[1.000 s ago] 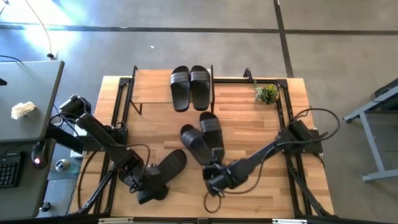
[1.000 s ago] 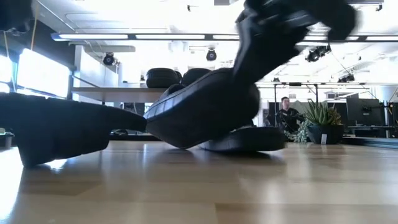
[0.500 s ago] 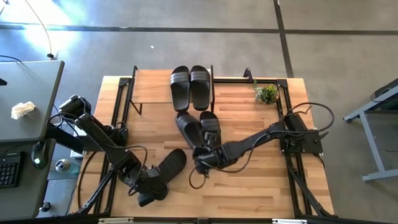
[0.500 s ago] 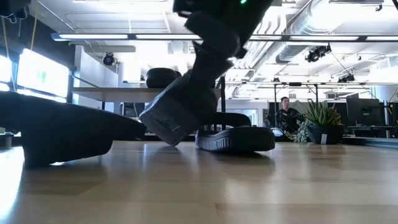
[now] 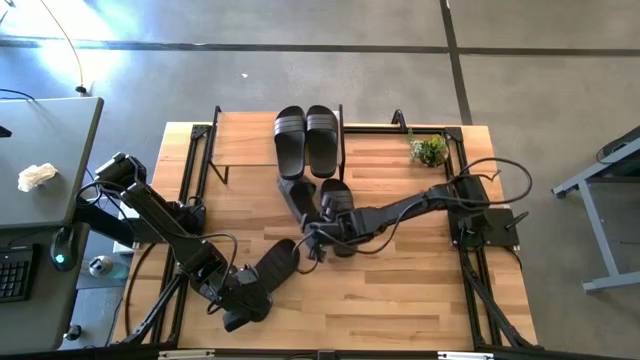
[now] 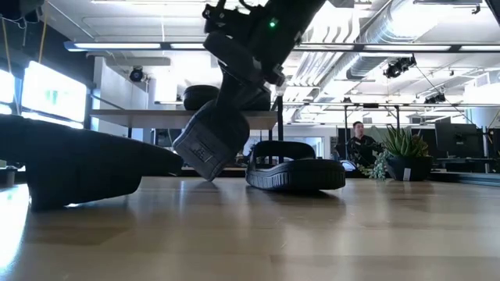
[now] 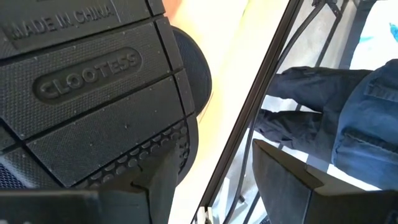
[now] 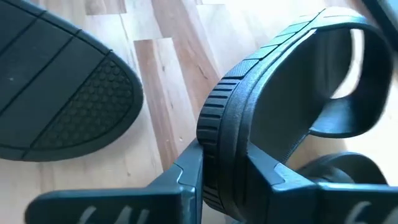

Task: Pick and place slides into the shelf
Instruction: Move the black slipper to the top left of the table, then adjust the black slipper under the shelf

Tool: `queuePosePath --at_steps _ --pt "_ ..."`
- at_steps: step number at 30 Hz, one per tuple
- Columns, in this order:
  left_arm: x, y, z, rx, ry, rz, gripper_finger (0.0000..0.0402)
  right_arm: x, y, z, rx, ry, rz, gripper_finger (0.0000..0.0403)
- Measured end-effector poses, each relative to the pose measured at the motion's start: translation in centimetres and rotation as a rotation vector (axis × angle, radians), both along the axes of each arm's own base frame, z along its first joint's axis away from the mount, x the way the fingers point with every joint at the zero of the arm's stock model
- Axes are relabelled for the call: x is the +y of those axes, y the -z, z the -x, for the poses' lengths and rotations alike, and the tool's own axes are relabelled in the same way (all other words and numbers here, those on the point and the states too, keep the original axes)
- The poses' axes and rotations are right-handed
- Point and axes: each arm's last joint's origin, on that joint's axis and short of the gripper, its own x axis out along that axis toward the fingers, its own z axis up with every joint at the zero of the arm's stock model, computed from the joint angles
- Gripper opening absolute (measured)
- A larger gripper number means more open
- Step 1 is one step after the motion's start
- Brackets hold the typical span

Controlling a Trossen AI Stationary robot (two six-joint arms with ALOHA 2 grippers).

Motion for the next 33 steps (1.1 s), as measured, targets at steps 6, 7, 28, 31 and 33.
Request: queuePosePath --at_steps 6,7,28,31,33 --pt "0.0 0.0 0.0 -0.002 -0.002 -0.002 0.0188 -0.5 0.0 -0.2 0.007 -0.026 -0.032 0.0077" --pt "0.0 0.0 0.0 -0.002 -0.002 -0.002 0.0188 -0.5 0.0 -0.2 0.010 -0.033 -0.026 0.0086" --pt "0.1 0.0 -0.1 -0.024 -0.022 -0.031 0.0188 0.0 0.0 -0.3 0.007 -0.100 -0.151 0.0195" --pt "0.1 0.0 -0.1 -0.027 -0.025 -0.034 0.0188 0.0 -0.3 -0.2 0.004 -0.104 -0.160 0.0195" --pt "0.1 0.0 -0.1 -0.029 -0.027 -0.037 0.0188 0.0 -1.2 0.2 -0.003 -0.108 -0.165 0.0193"
